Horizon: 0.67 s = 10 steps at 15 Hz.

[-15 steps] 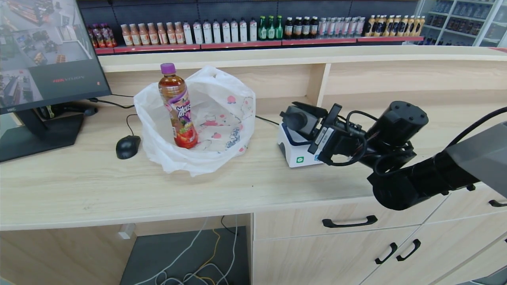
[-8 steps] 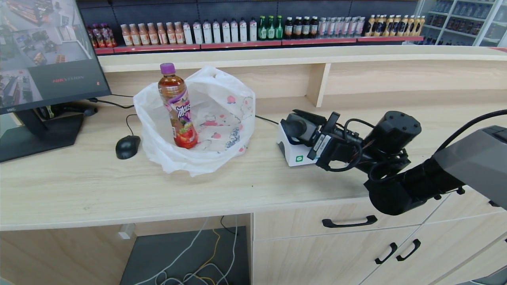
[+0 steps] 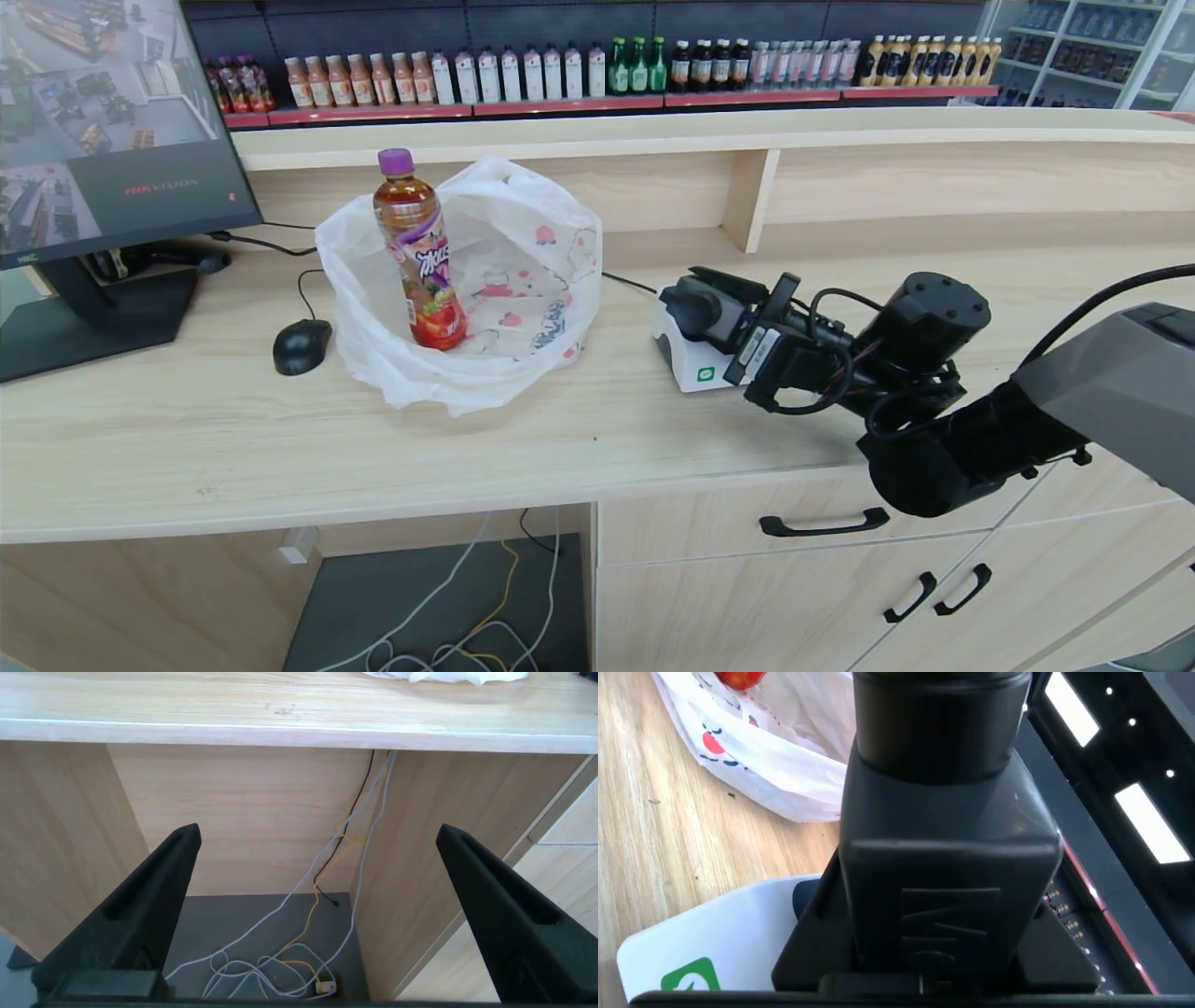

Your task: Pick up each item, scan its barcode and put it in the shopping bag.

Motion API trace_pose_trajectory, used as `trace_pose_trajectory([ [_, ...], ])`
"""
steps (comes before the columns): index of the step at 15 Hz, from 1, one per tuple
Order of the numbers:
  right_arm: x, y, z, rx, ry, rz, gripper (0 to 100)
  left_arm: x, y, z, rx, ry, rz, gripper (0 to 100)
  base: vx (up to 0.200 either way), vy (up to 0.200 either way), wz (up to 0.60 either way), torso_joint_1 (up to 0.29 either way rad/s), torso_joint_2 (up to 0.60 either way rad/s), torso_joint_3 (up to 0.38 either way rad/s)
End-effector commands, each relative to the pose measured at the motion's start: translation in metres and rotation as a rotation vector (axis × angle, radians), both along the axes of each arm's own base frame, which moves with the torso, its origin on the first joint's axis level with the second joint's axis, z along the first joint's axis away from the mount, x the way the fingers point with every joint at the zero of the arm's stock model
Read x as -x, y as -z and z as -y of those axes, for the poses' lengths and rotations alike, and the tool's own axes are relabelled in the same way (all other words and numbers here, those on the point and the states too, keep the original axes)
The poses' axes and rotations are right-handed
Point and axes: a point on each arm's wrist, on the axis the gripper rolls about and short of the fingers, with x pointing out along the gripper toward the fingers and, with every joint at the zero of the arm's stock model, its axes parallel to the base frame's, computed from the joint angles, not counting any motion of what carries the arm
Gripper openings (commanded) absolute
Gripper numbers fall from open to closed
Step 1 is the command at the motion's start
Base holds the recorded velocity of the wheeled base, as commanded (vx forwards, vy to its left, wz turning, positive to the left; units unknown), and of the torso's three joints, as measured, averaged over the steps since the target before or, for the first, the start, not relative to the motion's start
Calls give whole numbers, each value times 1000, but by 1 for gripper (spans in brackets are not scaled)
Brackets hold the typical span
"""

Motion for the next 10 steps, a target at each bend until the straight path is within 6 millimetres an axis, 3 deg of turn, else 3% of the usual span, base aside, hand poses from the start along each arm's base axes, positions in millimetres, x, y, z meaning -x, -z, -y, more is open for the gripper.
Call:
trace_pose_trajectory([
  [1, 0, 1, -1, 2, -2, -4, 0, 0, 0, 0, 0, 0, 0, 100, 0, 0, 0, 0, 0, 0],
  [7, 0, -1, 0, -1, -2, 0, 0, 0, 0, 0, 0, 0, 0, 100, 0, 0, 0, 0, 0, 0],
  [10, 3, -11, -1, -25, -16, 2, 0, 0, 0, 0, 0, 0, 0, 100, 0, 0, 0, 0, 0, 0],
])
